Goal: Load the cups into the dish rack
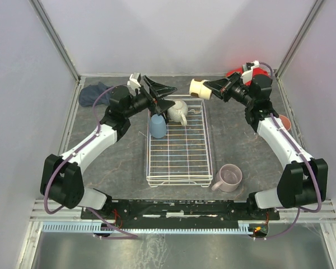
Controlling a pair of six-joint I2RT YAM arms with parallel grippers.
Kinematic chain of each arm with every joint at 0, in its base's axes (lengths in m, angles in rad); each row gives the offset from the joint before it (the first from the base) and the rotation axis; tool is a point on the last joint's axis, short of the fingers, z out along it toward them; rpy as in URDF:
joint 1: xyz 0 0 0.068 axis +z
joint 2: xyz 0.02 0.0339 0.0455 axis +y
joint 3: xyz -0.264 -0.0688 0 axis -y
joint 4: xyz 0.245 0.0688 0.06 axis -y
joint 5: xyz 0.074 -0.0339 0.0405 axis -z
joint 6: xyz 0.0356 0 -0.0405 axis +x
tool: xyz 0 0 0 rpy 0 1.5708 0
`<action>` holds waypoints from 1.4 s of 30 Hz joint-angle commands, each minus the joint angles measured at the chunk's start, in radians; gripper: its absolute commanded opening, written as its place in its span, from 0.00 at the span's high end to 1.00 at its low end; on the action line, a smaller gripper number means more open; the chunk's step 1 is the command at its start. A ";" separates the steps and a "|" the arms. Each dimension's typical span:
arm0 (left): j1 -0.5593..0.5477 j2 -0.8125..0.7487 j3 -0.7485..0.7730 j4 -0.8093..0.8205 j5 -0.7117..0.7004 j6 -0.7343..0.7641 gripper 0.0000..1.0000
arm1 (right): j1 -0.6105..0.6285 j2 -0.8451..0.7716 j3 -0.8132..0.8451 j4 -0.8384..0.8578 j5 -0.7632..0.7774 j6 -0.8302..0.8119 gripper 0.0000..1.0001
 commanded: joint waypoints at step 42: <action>0.000 0.045 0.006 0.124 -0.010 -0.118 0.07 | 0.252 0.000 0.083 0.081 0.069 -0.004 0.99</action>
